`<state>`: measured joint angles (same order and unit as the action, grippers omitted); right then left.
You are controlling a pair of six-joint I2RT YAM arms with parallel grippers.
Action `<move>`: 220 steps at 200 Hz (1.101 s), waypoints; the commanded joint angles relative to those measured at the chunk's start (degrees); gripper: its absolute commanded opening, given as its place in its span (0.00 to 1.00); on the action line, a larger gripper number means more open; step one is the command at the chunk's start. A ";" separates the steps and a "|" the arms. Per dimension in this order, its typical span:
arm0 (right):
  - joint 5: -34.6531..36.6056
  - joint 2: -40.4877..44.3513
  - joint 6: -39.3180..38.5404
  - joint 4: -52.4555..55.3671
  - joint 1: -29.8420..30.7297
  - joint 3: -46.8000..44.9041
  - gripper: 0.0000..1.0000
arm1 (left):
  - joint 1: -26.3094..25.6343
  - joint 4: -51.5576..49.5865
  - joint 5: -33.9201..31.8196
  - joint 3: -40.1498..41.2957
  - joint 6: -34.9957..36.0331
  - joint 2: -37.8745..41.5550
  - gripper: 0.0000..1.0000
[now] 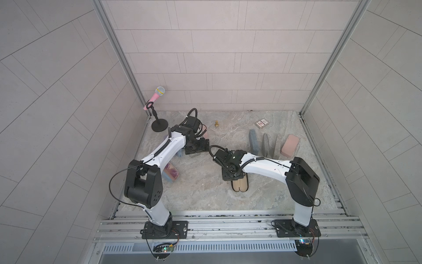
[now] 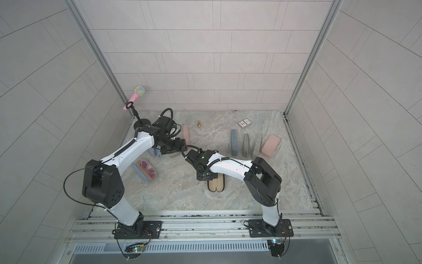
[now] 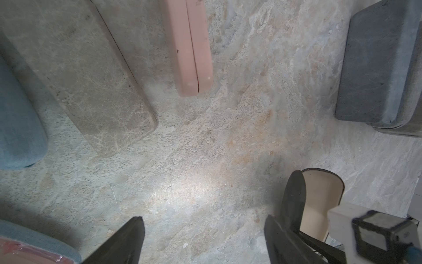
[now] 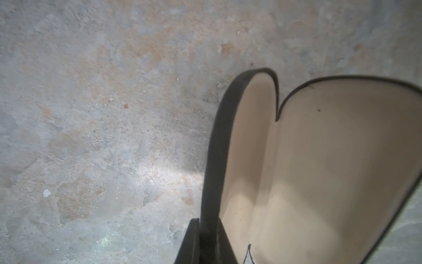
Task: Close the glasses case
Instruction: Place the glasses case at the center of the board.
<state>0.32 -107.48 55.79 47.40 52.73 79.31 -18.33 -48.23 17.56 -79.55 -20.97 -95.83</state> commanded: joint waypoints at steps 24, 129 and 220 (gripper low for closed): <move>-0.57 -2.09 1.16 -1.08 0.16 -0.29 0.12 | 0.39 -0.27 -1.18 0.45 0.18 0.57 0.90; -0.23 3.26 -1.91 1.44 0.05 2.52 0.36 | 3.36 -2.13 -2.25 -0.27 0.22 4.87 0.90; 1.85 21.24 -6.84 3.83 -8.14 -7.63 0.05 | 3.24 3.85 2.41 14.93 -6.57 14.47 0.19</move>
<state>0.56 -90.19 50.46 48.53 48.36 76.60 -14.46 -46.61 18.90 -69.52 -24.69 -83.11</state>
